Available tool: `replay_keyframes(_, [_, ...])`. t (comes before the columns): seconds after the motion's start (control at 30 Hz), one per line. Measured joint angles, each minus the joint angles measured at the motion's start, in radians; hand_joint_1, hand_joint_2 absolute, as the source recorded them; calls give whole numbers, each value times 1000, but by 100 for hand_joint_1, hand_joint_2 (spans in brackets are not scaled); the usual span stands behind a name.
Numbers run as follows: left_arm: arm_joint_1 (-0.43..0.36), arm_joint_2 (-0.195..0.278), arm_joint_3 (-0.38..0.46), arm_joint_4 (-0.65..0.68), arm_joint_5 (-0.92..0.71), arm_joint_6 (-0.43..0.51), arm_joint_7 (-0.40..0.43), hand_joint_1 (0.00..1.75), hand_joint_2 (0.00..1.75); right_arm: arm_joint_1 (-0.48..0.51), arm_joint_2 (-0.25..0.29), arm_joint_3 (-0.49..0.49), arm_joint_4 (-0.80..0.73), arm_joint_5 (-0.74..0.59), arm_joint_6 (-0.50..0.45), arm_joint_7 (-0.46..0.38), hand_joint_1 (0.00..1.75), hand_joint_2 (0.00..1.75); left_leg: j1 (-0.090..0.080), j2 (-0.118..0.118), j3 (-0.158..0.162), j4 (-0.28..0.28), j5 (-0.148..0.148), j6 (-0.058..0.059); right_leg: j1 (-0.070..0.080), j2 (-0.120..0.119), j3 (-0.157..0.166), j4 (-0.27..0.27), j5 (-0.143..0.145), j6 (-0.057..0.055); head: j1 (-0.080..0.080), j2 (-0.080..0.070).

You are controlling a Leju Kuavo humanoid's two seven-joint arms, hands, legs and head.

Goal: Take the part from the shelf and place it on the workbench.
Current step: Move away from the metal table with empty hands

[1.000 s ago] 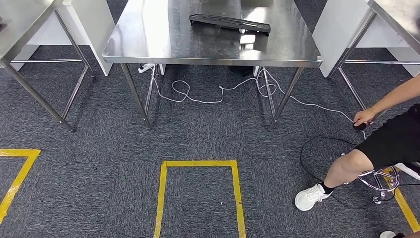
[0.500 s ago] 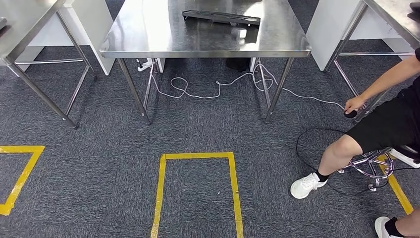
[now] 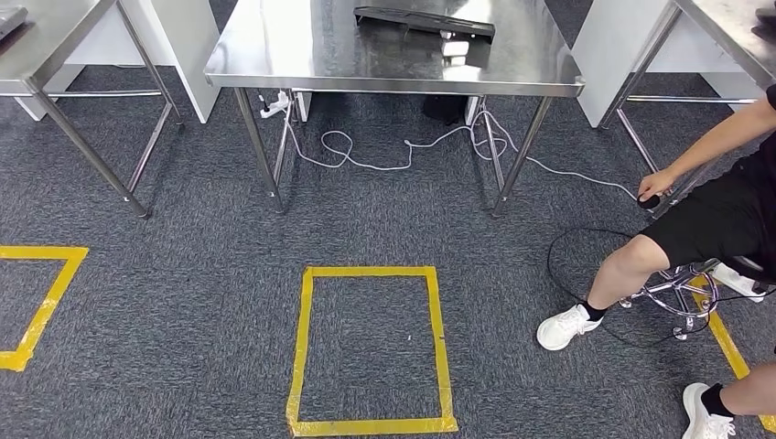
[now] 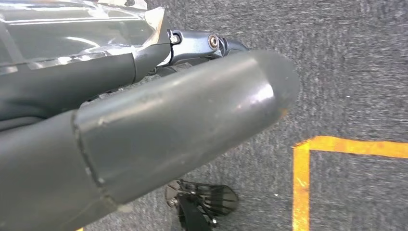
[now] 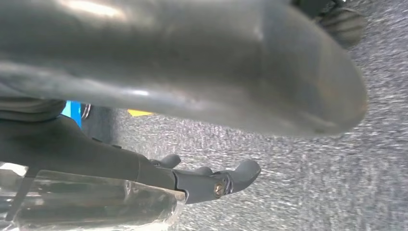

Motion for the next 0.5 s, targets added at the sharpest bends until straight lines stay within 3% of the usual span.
replay_keyframes(0.03, [0,0,0,0,0,0,0,0,0,0,0,0,0,0,0,0,0,0,-1,1,-11,1,8,-1,0,0,17,0,9,9,0,0])
replay_keyframes(0.1, [0,-1,0,0,0,0,0,0,0,0,-1,0,0,2,0,0,0,0,-2,1,-27,5,22,-6,0,0,108,-112,52,25,0,0])
replay_keyframes(0.17, [0,-2,0,0,0,0,1,0,0,-2,-1,0,0,3,0,0,0,0,-5,1,-38,11,34,-15,5,1,208,-265,71,22,0,0])
replay_keyframes(0.2, [0,-2,0,0,0,0,2,0,0,-2,-1,0,0,4,0,0,0,0,-7,2,-42,13,41,-20,8,2,232,-310,72,15,-1,0])
replay_keyframes(0.27, [0,-2,0,0,0,1,3,0,0,-1,-1,0,0,5,0,0,0,0,-8,2,-46,14,54,-30,11,3,229,-327,74,3,-4,0])
replay_keyframes(0.33, [1,-2,0,0,0,2,4,0,0,-1,0,0,1,6,0,0,0,0,-6,-3,-56,30,36,-40,1,0,216,-325,86,-16,-5,0])
replay_keyframes(0.37, [2,-2,0,0,0,2,4,0,0,-1,1,0,1,7,0,0,0,0,-3,-5,-68,61,2,-45,-4,-2,208,-326,94,-28,-7,0])
replay_keyframes(0.43, [3,-2,0,0,0,2,4,0,0,-1,1,1,2,8,0,0,0,0,0,-8,-102,174,-92,-53,-2,-5,190,-325,108,-44,-11,0])
replay_keyframes(0.47, [3,-2,0,0,-1,2,4,0,0,-1,2,1,2,8,0,1,0,0,1,-8,-119,240,-127,-56,0,-6,180,-324,114,-47,-12,0])
replay_keyframes(0.5, [3,-2,0,0,-2,2,4,0,0,-1,3,1,2,8,0,2,0,0,2,-8,-126,287,-139,-58,2,-6,172,-322,119,-48,-12,0])
